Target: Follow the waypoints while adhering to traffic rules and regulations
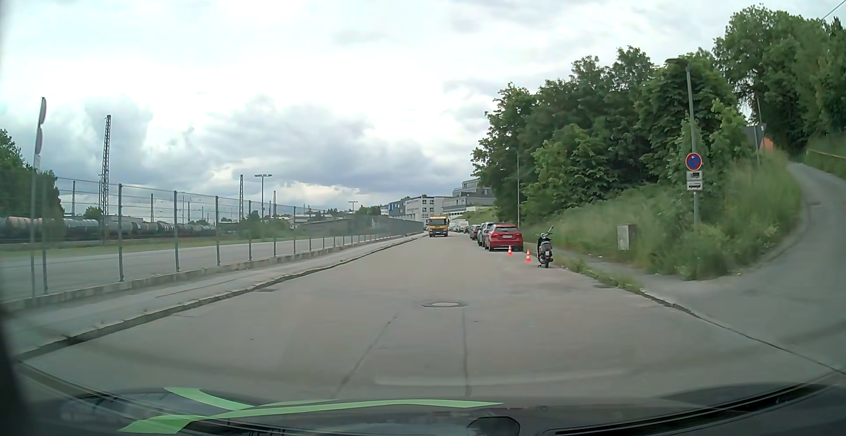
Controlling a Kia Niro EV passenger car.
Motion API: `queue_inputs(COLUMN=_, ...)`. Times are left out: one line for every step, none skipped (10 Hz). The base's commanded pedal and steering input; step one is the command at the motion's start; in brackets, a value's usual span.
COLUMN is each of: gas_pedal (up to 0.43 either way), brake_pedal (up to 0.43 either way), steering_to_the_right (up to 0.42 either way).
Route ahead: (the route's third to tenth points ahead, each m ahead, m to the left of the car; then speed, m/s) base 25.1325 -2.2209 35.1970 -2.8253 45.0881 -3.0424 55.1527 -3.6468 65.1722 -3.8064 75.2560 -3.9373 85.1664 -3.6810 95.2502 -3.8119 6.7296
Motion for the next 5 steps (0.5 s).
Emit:
queue_inputs(gas_pedal=0.079, brake_pedal=0.0, steering_to_the_right=0.001)
queue_inputs(gas_pedal=0.079, brake_pedal=0.0, steering_to_the_right=0.001)
queue_inputs(gas_pedal=0.067, brake_pedal=0.0, steering_to_the_right=0.001)
queue_inputs(gas_pedal=0.059, brake_pedal=0.0, steering_to_the_right=0.001)
queue_inputs(gas_pedal=0.059, brake_pedal=0.0, steering_to_the_right=0.001)
